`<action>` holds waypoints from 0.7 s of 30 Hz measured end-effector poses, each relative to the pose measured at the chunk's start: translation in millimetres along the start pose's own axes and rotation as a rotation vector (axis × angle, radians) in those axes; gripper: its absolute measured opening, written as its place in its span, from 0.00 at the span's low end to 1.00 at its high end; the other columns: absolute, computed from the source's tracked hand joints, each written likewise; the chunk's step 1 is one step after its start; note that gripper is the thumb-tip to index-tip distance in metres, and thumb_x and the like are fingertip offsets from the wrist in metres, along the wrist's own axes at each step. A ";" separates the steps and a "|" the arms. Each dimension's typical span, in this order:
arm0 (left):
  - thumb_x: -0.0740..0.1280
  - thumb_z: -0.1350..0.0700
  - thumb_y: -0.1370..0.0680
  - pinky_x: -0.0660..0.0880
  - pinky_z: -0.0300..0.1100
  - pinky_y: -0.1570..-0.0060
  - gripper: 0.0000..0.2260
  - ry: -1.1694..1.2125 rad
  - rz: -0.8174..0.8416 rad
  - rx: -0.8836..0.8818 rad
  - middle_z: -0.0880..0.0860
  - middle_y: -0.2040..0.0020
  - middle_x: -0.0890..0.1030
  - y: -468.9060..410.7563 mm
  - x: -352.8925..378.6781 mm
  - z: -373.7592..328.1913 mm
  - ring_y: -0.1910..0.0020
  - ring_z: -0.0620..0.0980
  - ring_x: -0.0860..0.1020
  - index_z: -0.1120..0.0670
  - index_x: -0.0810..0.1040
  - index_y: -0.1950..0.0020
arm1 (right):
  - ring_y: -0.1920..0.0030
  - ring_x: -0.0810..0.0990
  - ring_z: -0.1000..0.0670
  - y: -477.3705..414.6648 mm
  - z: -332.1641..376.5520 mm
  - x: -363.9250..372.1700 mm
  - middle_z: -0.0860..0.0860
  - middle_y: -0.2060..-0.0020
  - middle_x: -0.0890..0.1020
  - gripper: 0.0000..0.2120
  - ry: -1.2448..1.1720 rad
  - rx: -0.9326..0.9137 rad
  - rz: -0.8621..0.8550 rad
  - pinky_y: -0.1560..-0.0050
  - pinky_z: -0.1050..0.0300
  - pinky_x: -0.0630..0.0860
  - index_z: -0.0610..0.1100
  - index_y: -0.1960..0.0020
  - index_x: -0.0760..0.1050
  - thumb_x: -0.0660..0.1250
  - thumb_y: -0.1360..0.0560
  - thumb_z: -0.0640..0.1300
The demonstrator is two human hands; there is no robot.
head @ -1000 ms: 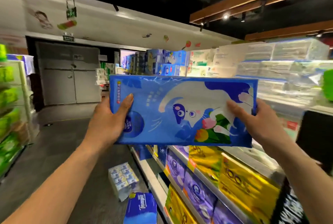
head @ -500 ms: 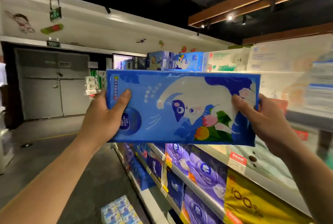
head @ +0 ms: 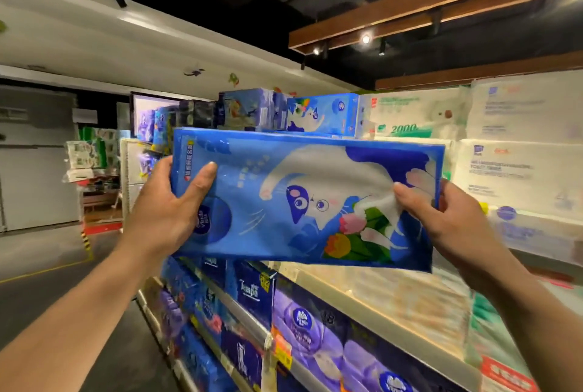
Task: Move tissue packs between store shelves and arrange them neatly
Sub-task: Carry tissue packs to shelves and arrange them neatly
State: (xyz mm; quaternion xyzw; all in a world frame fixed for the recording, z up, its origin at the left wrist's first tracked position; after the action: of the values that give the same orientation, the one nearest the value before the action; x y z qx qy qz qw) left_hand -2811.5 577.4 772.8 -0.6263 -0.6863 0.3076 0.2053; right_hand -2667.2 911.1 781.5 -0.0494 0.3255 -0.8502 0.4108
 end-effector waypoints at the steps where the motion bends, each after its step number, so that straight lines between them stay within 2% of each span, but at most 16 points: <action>1: 0.65 0.33 0.28 0.80 0.57 0.50 0.21 0.008 0.002 -0.014 0.50 0.50 0.82 -16.2 6.6 12.2 0.53 0.51 0.82 0.46 0.74 0.44 | 0.58 0.86 0.55 -15.6 -4.1 7.3 0.52 0.54 0.87 0.16 0.023 -0.008 -0.018 0.64 0.64 0.79 0.46 0.42 0.79 0.72 0.25 0.54; 5: 0.66 0.25 0.32 0.80 0.63 0.50 0.27 0.043 -0.007 -0.026 0.53 0.50 0.83 -80.9 27.7 55.2 0.53 0.56 0.83 0.45 0.74 0.48 | 0.60 0.85 0.54 -74.7 -11.7 34.6 0.52 0.55 0.86 0.15 0.100 -0.053 -0.084 0.66 0.65 0.79 0.47 0.45 0.79 0.73 0.25 0.55; 10: 0.67 0.35 0.24 0.80 0.57 0.50 0.19 0.081 -0.009 0.019 0.51 0.52 0.84 -157.3 57.8 83.7 0.52 0.55 0.83 0.50 0.77 0.48 | 0.59 0.87 0.54 -141.7 -12.8 65.6 0.52 0.56 0.87 0.15 0.114 -0.073 -0.105 0.57 0.54 0.83 0.47 0.47 0.79 0.75 0.27 0.55; 15: 0.67 0.39 0.22 0.78 0.51 0.52 0.12 0.171 0.008 0.053 0.46 0.56 0.83 -233.0 91.7 106.1 0.58 0.48 0.80 0.47 0.79 0.55 | 0.56 0.87 0.53 -200.6 -9.4 85.3 0.53 0.55 0.88 0.19 0.121 -0.133 -0.183 0.51 0.49 0.84 0.47 0.44 0.80 0.77 0.29 0.57; 18: 0.69 0.42 0.22 0.77 0.49 0.51 0.10 0.248 0.059 0.050 0.45 0.56 0.83 -283.5 114.0 121.3 0.56 0.48 0.79 0.48 0.80 0.56 | 0.54 0.87 0.53 -236.3 -12.4 99.8 0.54 0.53 0.88 0.22 0.168 -0.134 -0.229 0.48 0.45 0.84 0.47 0.43 0.80 0.77 0.30 0.59; 19: 0.71 0.41 0.24 0.77 0.49 0.51 0.12 0.254 0.097 0.054 0.46 0.56 0.83 -302.7 121.4 128.4 0.55 0.49 0.80 0.48 0.81 0.55 | 0.54 0.87 0.53 -247.5 -13.1 105.3 0.54 0.53 0.87 0.23 0.194 -0.134 -0.257 0.47 0.45 0.84 0.47 0.43 0.80 0.77 0.30 0.60; 21: 0.75 0.34 0.32 0.79 0.48 0.51 0.21 0.255 0.186 0.099 0.46 0.52 0.85 -336.5 136.0 137.3 0.54 0.48 0.82 0.49 0.83 0.50 | 0.55 0.87 0.54 -269.1 -13.0 116.5 0.54 0.54 0.87 0.23 0.243 -0.137 -0.312 0.49 0.47 0.84 0.46 0.44 0.80 0.77 0.30 0.61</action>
State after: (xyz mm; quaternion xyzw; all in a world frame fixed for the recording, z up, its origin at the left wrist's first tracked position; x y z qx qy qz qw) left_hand -3167.7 680.1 887.6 -0.7102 -0.5778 0.2766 0.2920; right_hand -2927.7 953.9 909.8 -0.0243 0.4182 -0.8790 0.2276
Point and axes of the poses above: each hand's wrist, its own y-axis away from the middle knuckle, its own x-axis out of the palm, z = x × y, the point moved 3 cm from there along -y, towards the middle knuckle
